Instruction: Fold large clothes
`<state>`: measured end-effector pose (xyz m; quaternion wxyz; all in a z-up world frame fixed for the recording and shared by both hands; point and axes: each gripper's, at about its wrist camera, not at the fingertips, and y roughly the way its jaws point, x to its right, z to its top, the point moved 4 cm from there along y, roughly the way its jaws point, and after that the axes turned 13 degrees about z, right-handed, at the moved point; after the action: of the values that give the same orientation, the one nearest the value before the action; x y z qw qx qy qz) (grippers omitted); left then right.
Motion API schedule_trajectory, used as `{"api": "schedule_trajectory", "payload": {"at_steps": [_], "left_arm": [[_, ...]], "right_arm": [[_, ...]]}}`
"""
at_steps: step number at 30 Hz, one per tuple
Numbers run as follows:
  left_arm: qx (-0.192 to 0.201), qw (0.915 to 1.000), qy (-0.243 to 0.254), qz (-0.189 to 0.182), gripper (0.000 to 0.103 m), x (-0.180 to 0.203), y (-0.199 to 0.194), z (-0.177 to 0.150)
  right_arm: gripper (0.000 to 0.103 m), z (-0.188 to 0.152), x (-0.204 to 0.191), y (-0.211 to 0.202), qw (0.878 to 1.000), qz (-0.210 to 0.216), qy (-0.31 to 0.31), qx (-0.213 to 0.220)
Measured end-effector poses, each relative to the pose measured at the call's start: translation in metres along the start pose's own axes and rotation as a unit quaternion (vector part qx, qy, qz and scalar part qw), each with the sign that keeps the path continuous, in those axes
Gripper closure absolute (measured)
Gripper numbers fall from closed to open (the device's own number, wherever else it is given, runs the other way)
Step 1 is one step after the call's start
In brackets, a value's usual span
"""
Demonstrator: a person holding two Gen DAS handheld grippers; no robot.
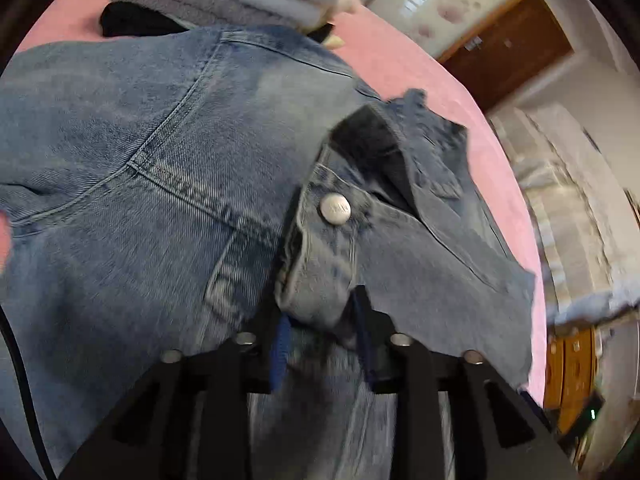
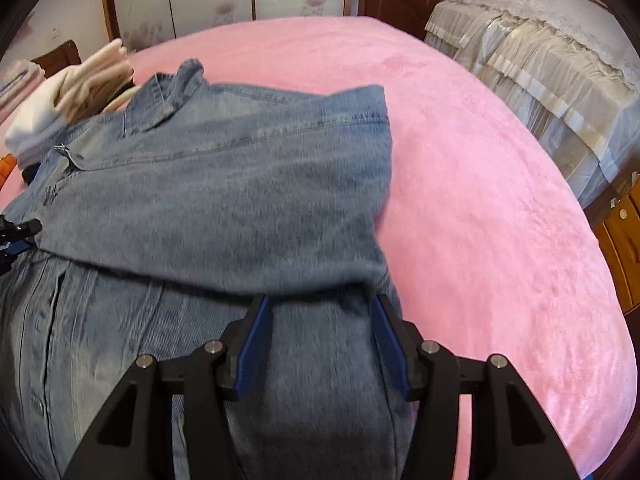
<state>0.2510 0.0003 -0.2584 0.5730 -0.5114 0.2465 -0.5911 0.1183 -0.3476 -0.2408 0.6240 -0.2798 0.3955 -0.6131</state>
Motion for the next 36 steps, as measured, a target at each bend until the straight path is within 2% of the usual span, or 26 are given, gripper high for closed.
{"api": "schedule_trajectory", "payload": {"at_steps": [2,4,6,10,13,16,17,18,19,23,26,31,33,36], "left_arm": [[-0.001,0.9996,0.009,-0.025,0.043,0.005,-0.015,0.002],[0.027,0.9980,0.018,-0.055,0.039,0.011,-0.037,0.018],[0.051,0.9969,0.023,-0.056,0.038,0.017,-0.045,0.046],[0.061,0.9970,0.047,-0.009,0.039,0.041,-0.024,0.104],[0.037,0.9942,0.090,0.045,0.039,0.066,0.014,0.141],[0.001,0.9874,0.125,0.098,0.048,0.071,0.041,0.149],[-0.029,0.9809,0.144,0.127,0.061,0.069,0.057,0.143],[-0.046,0.9769,0.155,0.140,0.066,0.062,0.066,0.138],[-0.055,0.9734,0.168,0.146,0.066,0.058,0.072,0.131],[-0.039,0.9775,0.176,0.109,0.066,0.045,0.060,0.116],[-0.056,0.9824,0.160,0.078,0.066,0.036,0.055,0.113],[-0.084,0.9888,0.122,0.020,0.065,0.020,0.053,0.115],[-0.099,0.9886,0.113,-0.014,0.057,0.012,0.050,0.113],[-0.107,0.9863,0.122,-0.032,0.056,0.008,0.053,0.107]], "right_arm": [[0.050,0.000,0.002,-0.008,1.000,0.018,0.006,-0.001],[0.050,0.003,0.002,-0.019,0.999,0.032,0.011,0.008],[0.050,0.010,0.000,-0.030,0.999,0.032,0.008,0.024],[0.050,0.026,-0.006,-0.034,0.999,0.028,0.005,0.044],[0.050,0.033,-0.010,-0.030,0.998,0.038,0.014,0.046],[0.050,0.036,-0.010,-0.023,0.998,0.040,0.019,0.043],[0.050,0.036,-0.011,-0.023,0.998,0.039,0.019,0.043],[0.050,0.036,-0.010,-0.021,0.998,0.038,0.019,0.042],[0.050,0.035,-0.010,-0.021,0.998,0.037,0.019,0.042],[0.050,0.041,-0.004,-0.016,0.999,0.037,0.014,0.035],[0.050,0.057,0.002,-0.013,0.998,0.047,0.016,0.034],[0.050,0.103,0.027,0.006,0.997,0.063,0.035,0.038],[0.050,0.119,0.040,0.017,0.995,0.080,0.054,0.031],[0.050,0.141,0.058,0.040,0.994,0.082,0.075,0.019]]}}
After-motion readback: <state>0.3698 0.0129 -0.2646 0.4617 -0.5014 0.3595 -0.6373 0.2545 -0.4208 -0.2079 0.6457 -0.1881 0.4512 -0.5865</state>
